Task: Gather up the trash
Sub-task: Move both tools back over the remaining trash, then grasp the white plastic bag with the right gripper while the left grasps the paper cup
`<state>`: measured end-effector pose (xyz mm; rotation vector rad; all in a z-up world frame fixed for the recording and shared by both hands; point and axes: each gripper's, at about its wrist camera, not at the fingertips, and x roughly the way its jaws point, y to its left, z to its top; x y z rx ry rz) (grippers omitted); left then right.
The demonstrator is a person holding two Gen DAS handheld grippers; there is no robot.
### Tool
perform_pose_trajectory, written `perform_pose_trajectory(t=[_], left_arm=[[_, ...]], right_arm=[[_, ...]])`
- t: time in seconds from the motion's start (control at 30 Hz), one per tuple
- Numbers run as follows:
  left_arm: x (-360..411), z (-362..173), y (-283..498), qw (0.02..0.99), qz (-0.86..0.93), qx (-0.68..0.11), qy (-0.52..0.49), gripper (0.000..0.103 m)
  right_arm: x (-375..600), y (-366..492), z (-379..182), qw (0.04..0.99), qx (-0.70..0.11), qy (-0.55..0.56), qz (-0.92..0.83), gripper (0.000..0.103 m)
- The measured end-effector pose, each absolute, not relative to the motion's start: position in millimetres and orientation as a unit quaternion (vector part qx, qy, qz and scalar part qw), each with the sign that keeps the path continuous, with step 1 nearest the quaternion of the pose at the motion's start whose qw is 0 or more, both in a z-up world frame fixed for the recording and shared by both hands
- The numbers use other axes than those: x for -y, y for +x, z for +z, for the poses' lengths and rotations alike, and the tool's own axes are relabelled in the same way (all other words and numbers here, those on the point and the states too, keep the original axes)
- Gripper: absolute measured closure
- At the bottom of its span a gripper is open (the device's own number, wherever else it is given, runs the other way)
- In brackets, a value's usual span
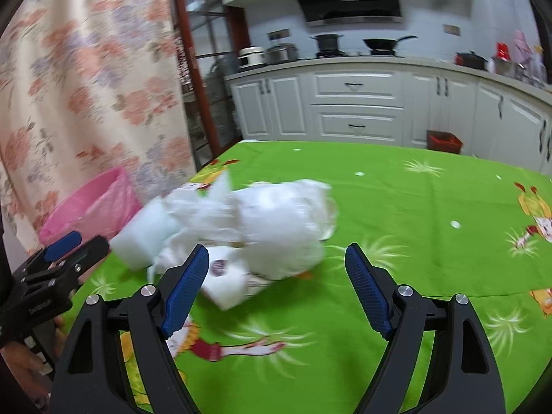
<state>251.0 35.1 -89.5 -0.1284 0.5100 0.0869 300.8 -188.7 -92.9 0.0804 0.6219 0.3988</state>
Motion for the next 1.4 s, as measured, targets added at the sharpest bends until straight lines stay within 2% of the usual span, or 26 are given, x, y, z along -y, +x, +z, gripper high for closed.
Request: perform_pose_trajectory(t=[0.67, 0.77, 0.83, 0.87, 0.9, 0.93, 1.23, 1.33, 1.4], left_arm=[[-6, -96, 255, 0.964, 0.061, -0.258, -0.017, 0.005], [-4, -95, 254, 0.965, 0.059, -0.256, -0.011, 0.005], [-2, -96, 255, 0.963, 0.06, -0.261, -0.009, 0.005], [-1, -97, 256, 0.963, 0.061, -0.263, -0.008, 0.005], [-2, -97, 257, 0.963, 0.062, -0.264, -0.009, 0.005], [-2, -97, 257, 0.963, 0.061, -0.263, -0.008, 0.005], [23, -97, 262, 0.964, 0.008, -0.264, 0.003, 0.006], [46, -98, 271, 0.963, -0.027, -0.269, 0.02, 0.012], [59, -101, 278, 0.958, -0.05, -0.28, 0.031, 0.024]], right_arm=[[170, 356, -106, 0.918, -0.33, 0.051, 0.214, 0.027], [174, 355, -106, 0.916, -0.331, 0.061, 0.22, 0.035], [178, 355, -108, 0.913, -0.336, 0.067, 0.223, 0.054], [181, 355, -108, 0.912, -0.336, 0.07, 0.223, 0.058], [183, 353, -108, 0.913, -0.335, 0.072, 0.222, 0.067], [186, 351, -107, 0.915, -0.33, 0.07, 0.22, 0.071], [228, 316, -99, 0.942, -0.292, 0.067, 0.15, 0.078], [248, 308, -98, 0.948, -0.285, 0.076, 0.122, 0.078], [258, 304, -98, 0.95, -0.282, 0.081, 0.111, 0.078]])
